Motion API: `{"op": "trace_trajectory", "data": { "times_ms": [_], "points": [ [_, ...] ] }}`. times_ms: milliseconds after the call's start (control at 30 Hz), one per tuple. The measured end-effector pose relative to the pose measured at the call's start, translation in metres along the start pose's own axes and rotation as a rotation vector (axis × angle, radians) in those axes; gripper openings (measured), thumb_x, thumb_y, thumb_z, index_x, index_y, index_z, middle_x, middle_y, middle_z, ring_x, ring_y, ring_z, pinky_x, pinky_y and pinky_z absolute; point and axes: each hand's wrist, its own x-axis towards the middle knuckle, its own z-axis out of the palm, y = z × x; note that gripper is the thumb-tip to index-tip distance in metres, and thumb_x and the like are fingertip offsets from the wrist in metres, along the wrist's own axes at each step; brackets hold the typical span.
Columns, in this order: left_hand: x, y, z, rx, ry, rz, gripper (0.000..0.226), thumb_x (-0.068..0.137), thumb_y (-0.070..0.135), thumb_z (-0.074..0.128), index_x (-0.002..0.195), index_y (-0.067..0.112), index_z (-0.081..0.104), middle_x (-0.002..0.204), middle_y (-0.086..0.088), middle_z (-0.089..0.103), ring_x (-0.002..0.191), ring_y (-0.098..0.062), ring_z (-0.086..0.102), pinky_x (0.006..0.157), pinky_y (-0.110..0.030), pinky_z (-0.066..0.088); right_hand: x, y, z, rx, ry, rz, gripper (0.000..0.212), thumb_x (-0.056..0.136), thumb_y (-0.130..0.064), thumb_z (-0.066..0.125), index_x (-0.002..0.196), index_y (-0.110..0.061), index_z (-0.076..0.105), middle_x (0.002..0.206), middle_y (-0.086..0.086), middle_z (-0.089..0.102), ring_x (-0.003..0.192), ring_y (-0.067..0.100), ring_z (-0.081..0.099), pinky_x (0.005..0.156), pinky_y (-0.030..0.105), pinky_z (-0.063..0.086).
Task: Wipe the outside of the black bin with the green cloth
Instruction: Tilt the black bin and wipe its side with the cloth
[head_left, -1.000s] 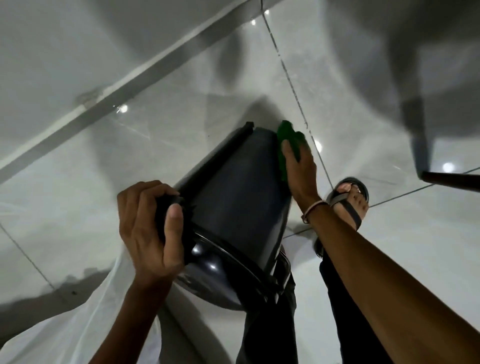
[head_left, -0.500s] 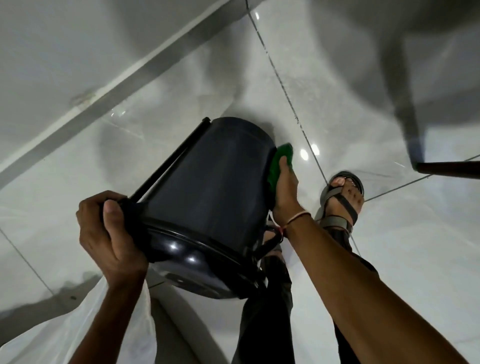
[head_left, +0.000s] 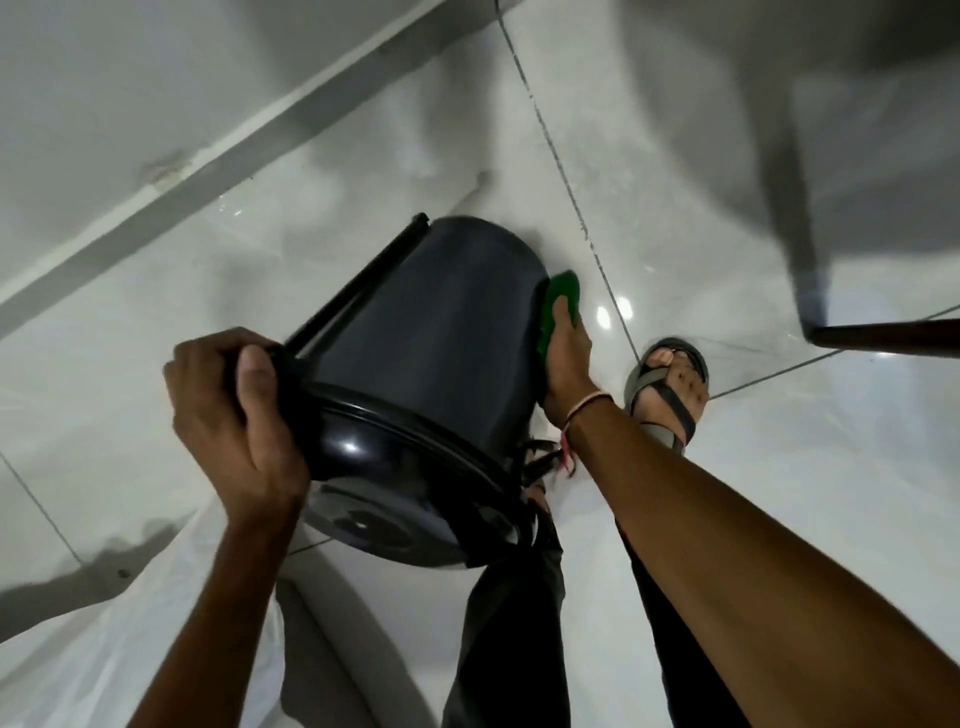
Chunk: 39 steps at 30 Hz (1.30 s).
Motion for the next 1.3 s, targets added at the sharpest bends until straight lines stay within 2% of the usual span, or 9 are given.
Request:
{"op": "trace_trajectory", "data": {
  "times_ms": [267,400,467,533,667,800,1067,1200,1300],
  "points": [
    [-0.033,0.066,0.008,0.073,-0.217,0.302,0.05,0.109,0.04,0.046,0.096,-0.002,0.07,0.101,-0.015,0.066,0.101,-0.029,0.056,0.098,-0.023,0.036,-0.11,0.002,-0.043,-0.624,-0.417,-0.636,0.039,0.105,-0.047,0.051,0.144,-0.042,0.053,0.166,-0.001,0.043,0.157,0.012,0.036,0.128,0.028,0.032],
    [-0.06,0.077,0.013,0.031,-0.301,0.584,0.062,0.113,0.045,0.038,0.097,0.0,0.078,0.101,-0.019,0.074,0.104,-0.031,0.063,0.109,-0.033,0.042,-0.113,-0.033,-0.07,-0.339,-0.163,-0.307,0.07,0.07,-0.091,0.063,0.117,-0.04,0.075,0.116,-0.009,0.081,0.117,0.026,0.074,0.095,0.039,0.064],
    [-0.079,0.089,0.017,0.018,-0.344,0.676,0.064,0.114,0.038,0.037,0.094,0.0,0.083,0.1,-0.019,0.078,0.104,-0.032,0.065,0.113,-0.041,0.044,-0.096,-0.058,-0.079,-0.334,-0.113,-0.288,0.095,0.062,-0.095,0.065,0.125,-0.024,0.073,0.125,0.003,0.079,0.122,0.033,0.072,0.107,0.056,0.056],
    [-0.098,0.098,0.02,-0.02,-0.36,0.699,0.06,0.115,0.032,0.035,0.101,0.002,0.085,0.108,-0.019,0.08,0.115,-0.029,0.063,0.123,-0.039,0.04,-0.09,-0.076,-0.071,-0.415,-0.17,-0.348,0.071,0.087,-0.073,0.064,0.131,-0.019,0.07,0.132,0.007,0.076,0.129,0.031,0.069,0.115,0.059,0.05],
    [-0.114,0.115,0.022,-0.004,-0.223,0.283,0.058,0.116,0.043,0.027,0.155,0.007,0.05,0.158,-0.022,0.055,0.155,-0.031,0.043,0.136,-0.047,0.02,-0.094,-0.054,-0.07,-0.78,-0.463,-0.479,0.034,0.107,-0.031,0.055,0.138,-0.021,0.065,0.155,0.004,0.059,0.15,0.024,0.051,0.128,0.042,0.037],
    [-0.107,0.125,0.027,-0.05,-0.08,-0.32,0.076,0.109,0.049,0.026,0.17,0.004,0.022,0.18,-0.015,0.02,0.17,-0.031,0.017,0.138,-0.061,0.009,-0.117,-0.013,-0.082,-1.074,-0.791,-0.867,0.039,0.109,-0.052,0.042,0.142,-0.039,0.059,0.169,-0.012,0.038,0.161,0.01,0.028,0.134,0.034,0.017],
    [-0.135,0.114,0.024,-0.064,-0.171,-0.176,0.085,0.113,0.058,0.023,0.164,-0.01,0.022,0.176,-0.025,0.022,0.169,-0.033,0.014,0.14,-0.042,0.013,-0.012,-0.034,-0.074,-1.026,-0.077,-0.528,0.04,0.112,-0.037,0.044,0.143,-0.018,0.06,0.151,0.008,0.059,0.141,0.032,0.055,0.109,0.024,0.035],
    [-0.124,0.101,0.024,-0.12,-0.144,-0.131,0.083,0.114,0.056,0.023,0.166,-0.008,0.017,0.179,-0.019,0.017,0.171,-0.034,0.013,0.14,-0.049,0.014,-0.069,-0.02,-0.068,-0.931,-0.42,-0.628,0.026,0.105,-0.053,0.047,0.126,-0.061,0.06,0.159,-0.019,0.045,0.154,0.011,0.04,0.121,0.022,0.033],
    [-0.125,0.09,0.027,-0.107,-0.118,-0.241,0.078,0.112,0.047,0.028,0.17,-0.002,0.013,0.181,-0.018,0.012,0.172,-0.033,0.008,0.138,-0.062,0.007,-0.113,0.005,-0.089,-1.062,-0.824,-0.957,0.038,0.11,-0.052,0.039,0.148,-0.055,0.044,0.174,-0.012,0.026,0.163,0.013,0.022,0.133,0.031,0.017]
  ]
}}
